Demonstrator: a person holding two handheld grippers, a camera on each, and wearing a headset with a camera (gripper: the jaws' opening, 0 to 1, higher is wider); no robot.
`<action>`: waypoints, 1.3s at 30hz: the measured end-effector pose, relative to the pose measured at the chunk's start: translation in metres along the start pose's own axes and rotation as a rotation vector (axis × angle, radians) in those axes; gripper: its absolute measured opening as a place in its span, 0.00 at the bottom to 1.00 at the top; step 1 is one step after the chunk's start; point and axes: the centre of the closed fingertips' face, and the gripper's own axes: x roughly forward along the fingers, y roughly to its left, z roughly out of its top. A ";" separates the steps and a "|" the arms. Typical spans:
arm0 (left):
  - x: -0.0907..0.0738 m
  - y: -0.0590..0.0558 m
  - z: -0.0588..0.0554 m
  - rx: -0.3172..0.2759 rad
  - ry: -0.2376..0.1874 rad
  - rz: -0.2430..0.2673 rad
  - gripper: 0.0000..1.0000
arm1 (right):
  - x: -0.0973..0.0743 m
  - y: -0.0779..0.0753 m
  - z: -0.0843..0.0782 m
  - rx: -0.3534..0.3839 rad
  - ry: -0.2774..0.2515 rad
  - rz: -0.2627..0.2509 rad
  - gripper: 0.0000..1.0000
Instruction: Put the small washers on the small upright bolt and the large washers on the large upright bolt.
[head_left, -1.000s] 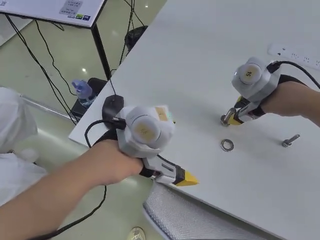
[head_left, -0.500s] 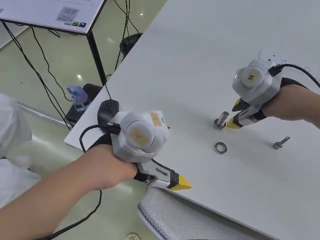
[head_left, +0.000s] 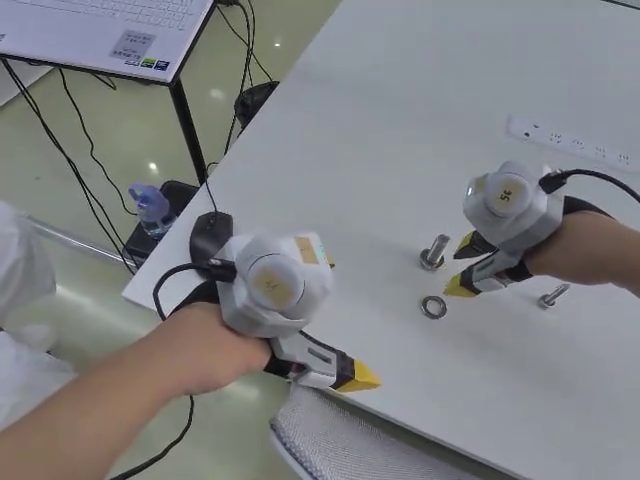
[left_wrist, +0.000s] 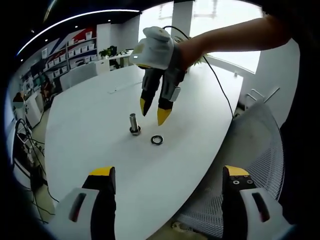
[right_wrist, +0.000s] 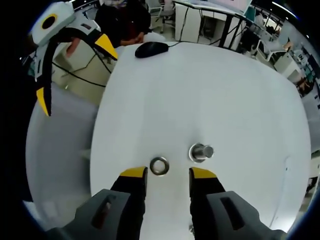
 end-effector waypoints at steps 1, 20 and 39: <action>0.001 0.000 0.000 0.001 0.001 -0.002 0.88 | 0.001 0.002 -0.002 0.000 0.002 0.001 0.35; 0.009 -0.002 0.005 0.014 -0.008 -0.009 0.88 | 0.019 0.013 -0.013 -0.021 0.030 0.003 0.35; 0.009 0.002 0.015 0.022 -0.025 -0.018 0.87 | 0.056 0.011 -0.023 -0.022 0.098 -0.004 0.35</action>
